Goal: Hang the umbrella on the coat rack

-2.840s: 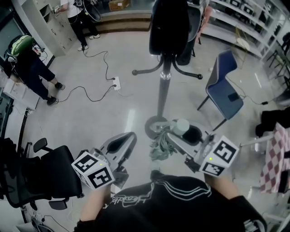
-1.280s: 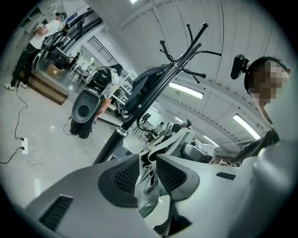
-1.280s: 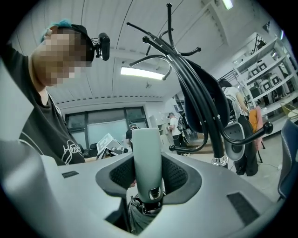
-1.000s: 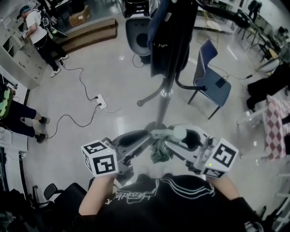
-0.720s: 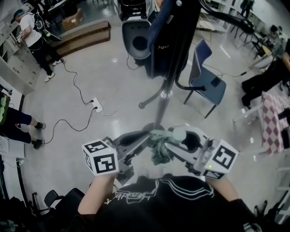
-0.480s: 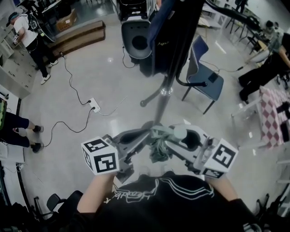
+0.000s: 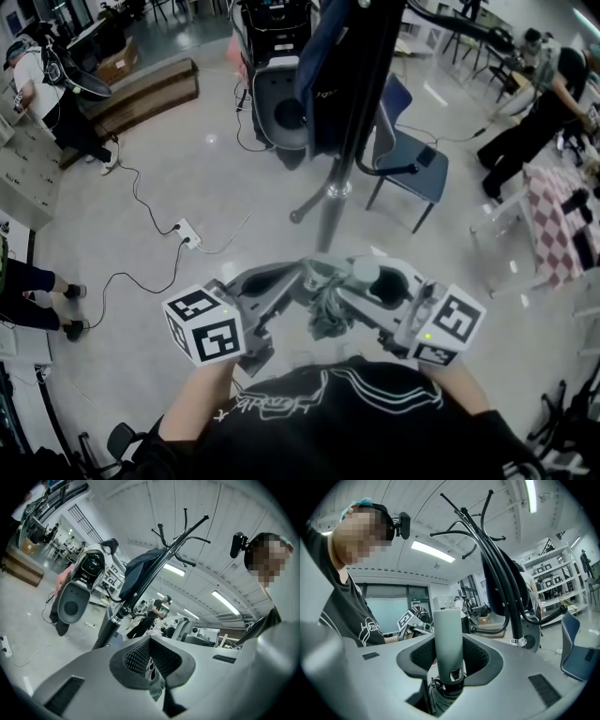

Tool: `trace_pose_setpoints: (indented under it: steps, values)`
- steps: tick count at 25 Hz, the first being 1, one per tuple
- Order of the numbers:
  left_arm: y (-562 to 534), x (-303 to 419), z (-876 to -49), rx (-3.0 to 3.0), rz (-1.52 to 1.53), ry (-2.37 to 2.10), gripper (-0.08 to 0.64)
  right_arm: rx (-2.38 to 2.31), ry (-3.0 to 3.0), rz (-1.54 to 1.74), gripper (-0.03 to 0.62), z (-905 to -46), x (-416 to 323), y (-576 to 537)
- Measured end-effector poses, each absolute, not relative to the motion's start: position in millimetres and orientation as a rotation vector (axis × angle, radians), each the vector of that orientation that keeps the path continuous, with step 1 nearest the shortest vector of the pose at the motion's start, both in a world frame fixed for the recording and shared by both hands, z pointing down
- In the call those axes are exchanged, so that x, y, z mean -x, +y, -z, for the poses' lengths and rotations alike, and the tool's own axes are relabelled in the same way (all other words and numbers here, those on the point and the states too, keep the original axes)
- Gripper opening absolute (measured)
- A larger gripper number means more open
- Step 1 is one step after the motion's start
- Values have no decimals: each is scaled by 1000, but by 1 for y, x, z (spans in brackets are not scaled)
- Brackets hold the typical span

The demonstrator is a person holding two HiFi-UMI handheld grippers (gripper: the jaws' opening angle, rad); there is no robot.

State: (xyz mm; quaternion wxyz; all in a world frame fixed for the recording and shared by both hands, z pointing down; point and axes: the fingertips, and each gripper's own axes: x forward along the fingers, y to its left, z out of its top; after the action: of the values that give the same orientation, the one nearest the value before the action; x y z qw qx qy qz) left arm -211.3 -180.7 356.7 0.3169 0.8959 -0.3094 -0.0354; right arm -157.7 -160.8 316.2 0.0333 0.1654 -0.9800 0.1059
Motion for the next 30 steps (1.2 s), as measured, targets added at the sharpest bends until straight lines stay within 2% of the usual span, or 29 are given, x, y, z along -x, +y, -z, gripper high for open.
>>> trace_pose_setpoints:
  steps: [30]
  values:
    - [-226,278,-341,-2434,40,-992,-3,-613,-2966,-339,161,-324,211,-207]
